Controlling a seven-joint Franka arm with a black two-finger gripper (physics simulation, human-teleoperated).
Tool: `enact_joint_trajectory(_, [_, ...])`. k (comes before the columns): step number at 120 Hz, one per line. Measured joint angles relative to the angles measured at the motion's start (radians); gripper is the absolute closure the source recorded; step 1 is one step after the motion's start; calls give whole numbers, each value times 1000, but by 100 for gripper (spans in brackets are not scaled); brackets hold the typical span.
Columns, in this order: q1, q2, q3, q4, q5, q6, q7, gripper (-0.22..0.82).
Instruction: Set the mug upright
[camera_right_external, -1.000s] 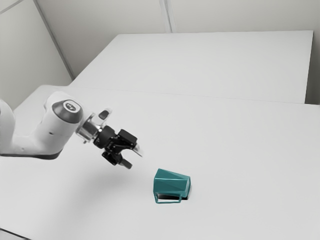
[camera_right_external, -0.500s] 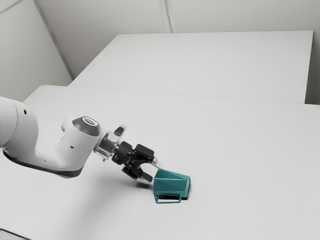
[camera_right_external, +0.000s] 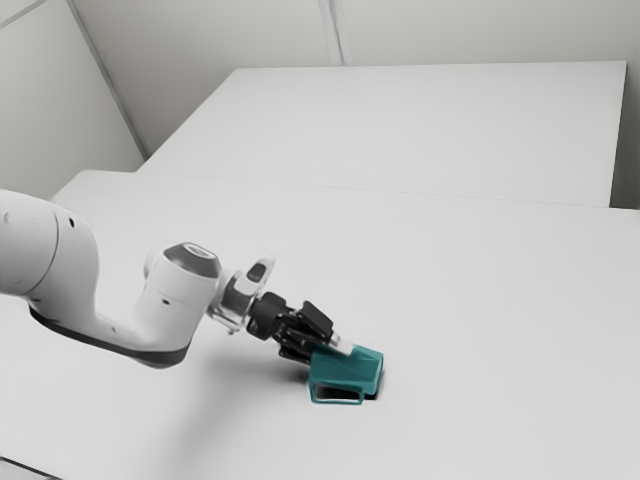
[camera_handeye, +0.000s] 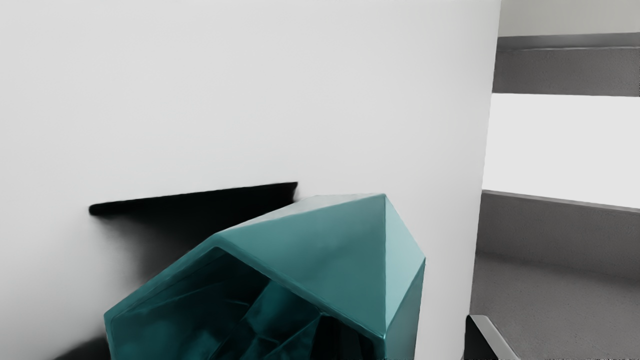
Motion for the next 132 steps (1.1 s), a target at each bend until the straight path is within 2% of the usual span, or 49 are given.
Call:
enact_joint_trajectory(12, [6, -5, 0, 3, 0, -1, 16, 62])
enact_joint_trajectory(28, [19, -9, 0, 3, 3, -1, 33, 71])
enact_joint_trajectory(52, [25, -27, -1, 2, 7, -1, 47, 76])
enact_joint_trajectory(79, [14, -131, 0, 11, 27, -13, 43, 76])
enact_joint_trajectory(88, [9, -147, 1, 92, 154, -23, 10, 76])
enact_joint_trajectory(106, [17, -153, 20, 279, 551, -77, -95, 76])
enact_joint_trajectory(132, [28, -150, 75, 376, 1013, -131, -251, 77])
